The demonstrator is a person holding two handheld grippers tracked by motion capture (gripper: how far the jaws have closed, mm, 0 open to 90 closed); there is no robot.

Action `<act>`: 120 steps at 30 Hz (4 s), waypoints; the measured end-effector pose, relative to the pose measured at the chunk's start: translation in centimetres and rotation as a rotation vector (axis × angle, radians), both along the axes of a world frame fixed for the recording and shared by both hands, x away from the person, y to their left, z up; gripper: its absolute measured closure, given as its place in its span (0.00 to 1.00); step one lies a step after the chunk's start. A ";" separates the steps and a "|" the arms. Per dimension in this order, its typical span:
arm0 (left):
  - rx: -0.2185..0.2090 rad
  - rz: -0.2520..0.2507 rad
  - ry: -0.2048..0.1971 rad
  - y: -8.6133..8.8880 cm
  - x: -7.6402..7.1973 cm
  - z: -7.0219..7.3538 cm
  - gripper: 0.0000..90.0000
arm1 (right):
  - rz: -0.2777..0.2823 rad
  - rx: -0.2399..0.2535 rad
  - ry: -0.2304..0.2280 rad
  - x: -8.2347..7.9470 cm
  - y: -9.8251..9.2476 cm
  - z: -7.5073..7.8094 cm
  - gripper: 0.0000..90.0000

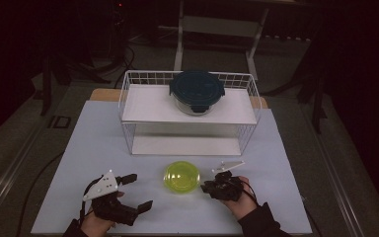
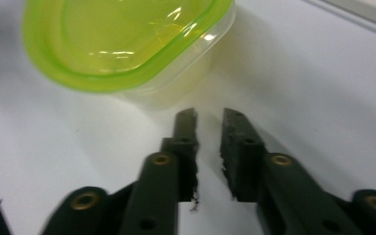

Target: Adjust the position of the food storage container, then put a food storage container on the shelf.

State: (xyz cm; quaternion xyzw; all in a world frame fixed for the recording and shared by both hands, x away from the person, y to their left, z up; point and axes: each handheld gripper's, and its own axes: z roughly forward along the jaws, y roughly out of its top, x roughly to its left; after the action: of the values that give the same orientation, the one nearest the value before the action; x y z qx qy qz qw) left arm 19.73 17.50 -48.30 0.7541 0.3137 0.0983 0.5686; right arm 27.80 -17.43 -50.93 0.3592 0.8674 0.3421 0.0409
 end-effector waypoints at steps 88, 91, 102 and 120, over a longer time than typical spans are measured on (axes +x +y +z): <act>-0.086 0.016 0.706 -4.1 8.4 -1.8 0.90 | -0.239 0.366 0.291 1.1 0.4 2.1 0.89; -0.089 0.007 0.687 -4.1 8.3 -1.1 0.90 | -0.231 0.364 0.270 0.9 0.3 2.8 0.89; -0.090 -0.020 0.616 -4.2 7.8 2.2 0.90 | -0.214 0.375 0.186 -0.2 0.0 5.9 0.89; -0.105 -0.061 0.529 -4.4 8.1 7.7 0.90 | -0.205 0.400 0.077 -0.9 -0.6 11.3 0.89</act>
State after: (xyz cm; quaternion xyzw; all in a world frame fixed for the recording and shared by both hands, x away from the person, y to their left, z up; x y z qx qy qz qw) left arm 27.84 13.11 -40.63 0.7321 0.4332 -0.1356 0.5079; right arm 26.91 -18.01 -39.60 0.4591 0.7422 0.4873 -0.0298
